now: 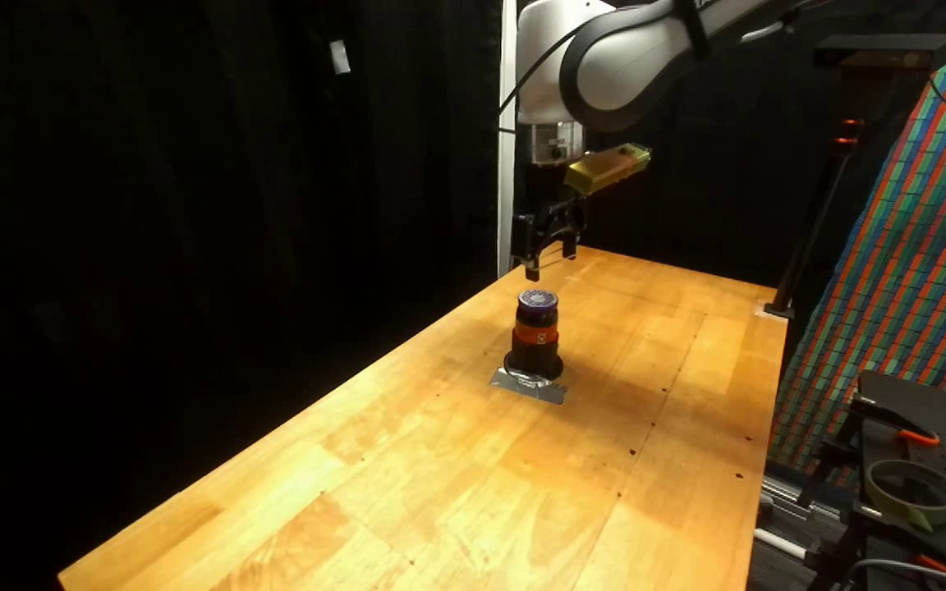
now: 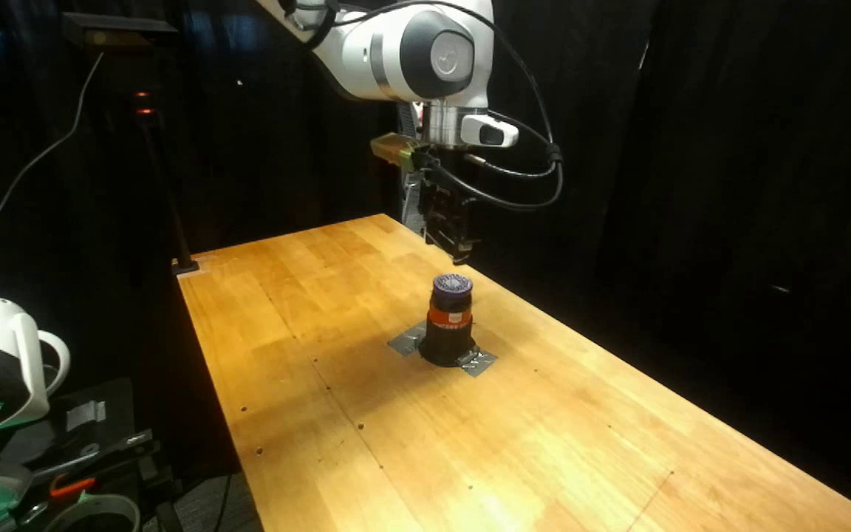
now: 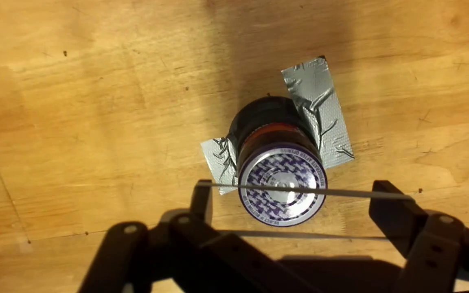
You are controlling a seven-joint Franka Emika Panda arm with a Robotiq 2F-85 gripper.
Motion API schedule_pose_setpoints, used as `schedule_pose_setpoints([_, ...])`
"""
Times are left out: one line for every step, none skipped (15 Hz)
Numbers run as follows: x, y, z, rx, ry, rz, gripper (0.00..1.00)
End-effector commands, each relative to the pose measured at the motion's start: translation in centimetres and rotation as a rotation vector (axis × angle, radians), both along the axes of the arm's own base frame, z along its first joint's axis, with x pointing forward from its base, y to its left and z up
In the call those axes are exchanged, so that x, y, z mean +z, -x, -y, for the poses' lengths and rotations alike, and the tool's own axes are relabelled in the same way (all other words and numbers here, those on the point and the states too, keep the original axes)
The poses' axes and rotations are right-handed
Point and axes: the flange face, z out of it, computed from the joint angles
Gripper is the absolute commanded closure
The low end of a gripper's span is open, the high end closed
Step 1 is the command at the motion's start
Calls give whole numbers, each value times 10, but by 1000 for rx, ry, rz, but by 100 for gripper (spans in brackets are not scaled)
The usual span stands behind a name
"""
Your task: Put the elastic around the bottle
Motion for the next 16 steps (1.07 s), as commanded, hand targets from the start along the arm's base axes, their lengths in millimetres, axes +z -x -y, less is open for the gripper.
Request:
schedule_pose_setpoints([-17, -28, 0, -12, -9, 11, 0])
schedule_pose_setpoints([-22, -32, 1, -14, -10, 10, 0])
schedule_pose_setpoints([-28, -37, 1, -16, -13, 10, 0])
schedule_pose_setpoints([-32, -41, 2, -20, -13, 13, 0])
schedule_pose_setpoints([-36, -45, 2, -24, -13, 16, 0])
schedule_pose_setpoints([-41, -50, 2, -27, -14, 15, 0])
schedule_pose_setpoints([-44, -53, 3, -29, -16, 11, 0])
schedule_pose_setpoints([-48, -57, 4, -32, -18, 6, 0])
schedule_pose_setpoints([-51, -59, 4, -34, -21, 2, 0])
schedule_pose_setpoints([-55, -62, 5, -37, -28, -3, 0])
schedule_pose_setpoints([-58, -64, 5, -39, -33, -7, 0])
schedule_pose_setpoints([-61, -65, 6, -44, -37, -10, 0])
schedule_pose_setpoints([-64, -66, 7, -46, -39, -23, 0])
schedule_pose_setpoints([-67, -66, 7, -48, -41, -32, 0])
schedule_pose_setpoints([-69, -65, 8, -49, -42, -47, 0])
schedule_pose_setpoints([-71, -63, 9, -50, -40, -66, 0])
